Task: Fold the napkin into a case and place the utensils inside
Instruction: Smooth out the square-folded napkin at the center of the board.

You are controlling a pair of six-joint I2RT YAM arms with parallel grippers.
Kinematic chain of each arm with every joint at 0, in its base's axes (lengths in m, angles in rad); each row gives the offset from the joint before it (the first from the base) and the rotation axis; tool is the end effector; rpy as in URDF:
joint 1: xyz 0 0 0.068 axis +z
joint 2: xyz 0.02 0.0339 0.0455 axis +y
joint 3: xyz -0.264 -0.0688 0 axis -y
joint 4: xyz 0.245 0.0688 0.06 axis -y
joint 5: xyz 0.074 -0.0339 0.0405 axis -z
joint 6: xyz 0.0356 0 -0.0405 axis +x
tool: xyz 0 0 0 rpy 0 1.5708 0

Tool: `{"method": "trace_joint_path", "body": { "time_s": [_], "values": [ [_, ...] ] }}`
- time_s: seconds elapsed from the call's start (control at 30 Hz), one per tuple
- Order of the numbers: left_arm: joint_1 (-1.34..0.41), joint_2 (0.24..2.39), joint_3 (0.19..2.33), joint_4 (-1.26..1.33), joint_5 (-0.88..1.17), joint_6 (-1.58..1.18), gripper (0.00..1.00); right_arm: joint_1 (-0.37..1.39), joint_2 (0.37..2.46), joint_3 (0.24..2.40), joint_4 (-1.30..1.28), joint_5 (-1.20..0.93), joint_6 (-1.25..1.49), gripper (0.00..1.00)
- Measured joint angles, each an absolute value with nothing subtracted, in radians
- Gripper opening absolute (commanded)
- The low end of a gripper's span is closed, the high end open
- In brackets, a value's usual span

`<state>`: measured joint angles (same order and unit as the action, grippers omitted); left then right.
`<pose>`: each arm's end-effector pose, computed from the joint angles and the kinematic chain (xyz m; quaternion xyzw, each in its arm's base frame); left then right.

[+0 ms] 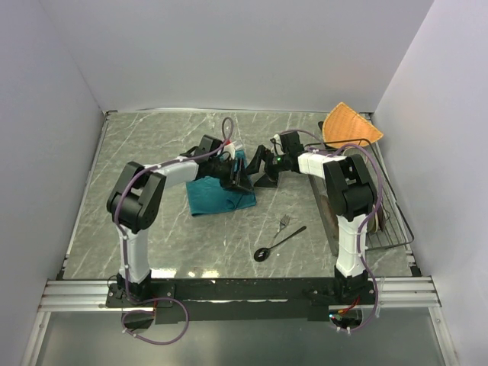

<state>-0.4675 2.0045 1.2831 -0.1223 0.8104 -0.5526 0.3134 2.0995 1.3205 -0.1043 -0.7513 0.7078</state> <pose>0.3633 -0.2123 0.1627 0.1035 0.8641 -0.4811 0.1053 0.4045 0.1567 0.1347 0.0504 0.8831 0.4546 0.1047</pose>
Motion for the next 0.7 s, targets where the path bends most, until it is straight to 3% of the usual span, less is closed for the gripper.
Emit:
{"method": "trace_joint_path", "body": {
  "time_s": [0.23, 0.4, 0.7],
  "values": [
    [-0.411, 1.86, 1.216, -0.215, 0.761, -0.453, 0.57, 0.313, 2.099, 1.322, -0.118, -0.748, 0.69, 0.81],
    [-0.318, 1.871, 1.127, -0.226, 0.742, -0.476, 0.58, 0.311, 2.099, 1.322, -0.124, -0.746, 0.685, 0.8],
    [-0.336, 1.958, 1.123, -0.189, 0.76, -0.564, 0.57, 0.31, 2.099, 1.316, -0.133, -0.728, 0.679, 0.66]
  ]
}}
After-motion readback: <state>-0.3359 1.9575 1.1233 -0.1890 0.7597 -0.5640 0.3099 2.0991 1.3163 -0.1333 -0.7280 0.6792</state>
